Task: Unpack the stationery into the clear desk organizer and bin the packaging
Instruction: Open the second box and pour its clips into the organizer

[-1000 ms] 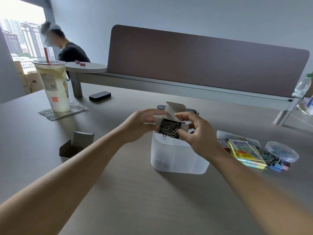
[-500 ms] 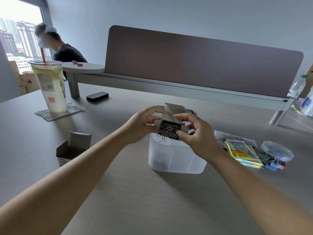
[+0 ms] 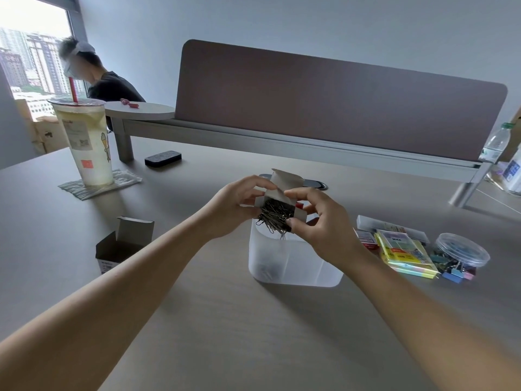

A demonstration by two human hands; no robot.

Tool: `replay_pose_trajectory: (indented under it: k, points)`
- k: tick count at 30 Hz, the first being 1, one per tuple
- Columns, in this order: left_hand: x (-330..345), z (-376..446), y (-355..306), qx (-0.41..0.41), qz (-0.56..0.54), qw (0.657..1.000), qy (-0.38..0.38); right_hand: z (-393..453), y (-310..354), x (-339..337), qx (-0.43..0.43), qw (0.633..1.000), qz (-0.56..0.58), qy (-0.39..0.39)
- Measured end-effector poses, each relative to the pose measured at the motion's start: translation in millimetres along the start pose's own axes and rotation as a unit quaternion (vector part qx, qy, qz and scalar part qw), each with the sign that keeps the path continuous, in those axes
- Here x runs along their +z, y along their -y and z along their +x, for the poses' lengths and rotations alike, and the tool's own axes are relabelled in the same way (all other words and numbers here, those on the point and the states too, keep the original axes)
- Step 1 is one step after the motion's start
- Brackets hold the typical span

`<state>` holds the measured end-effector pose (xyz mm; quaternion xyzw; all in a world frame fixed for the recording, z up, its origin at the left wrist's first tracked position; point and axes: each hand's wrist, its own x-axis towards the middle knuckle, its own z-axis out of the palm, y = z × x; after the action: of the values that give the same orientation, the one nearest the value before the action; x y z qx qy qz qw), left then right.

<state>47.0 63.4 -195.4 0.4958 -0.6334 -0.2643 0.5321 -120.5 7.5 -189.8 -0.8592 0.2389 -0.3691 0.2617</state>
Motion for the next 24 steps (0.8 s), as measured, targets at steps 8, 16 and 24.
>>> replay_pose_trajectory:
  k: [8, 16, 24]
  points:
    - [-0.9, 0.9, 1.7, -0.007, -0.025, 1.0, -0.004, -0.9, 1.0, 1.2, 0.0, 1.0, -0.023, 0.0]
    - [-1.1, 1.2, -0.3, -0.014, -0.037, 0.999, 0.007, -3.7, 1.8, 2.0, -0.015, 0.998, -0.062, 0.013]
    - [1.4, 2.5, 1.5, -0.032, -0.047, 0.998, -0.011, -3.1, 2.0, 2.7, -0.015, 0.999, -0.045, 0.001]
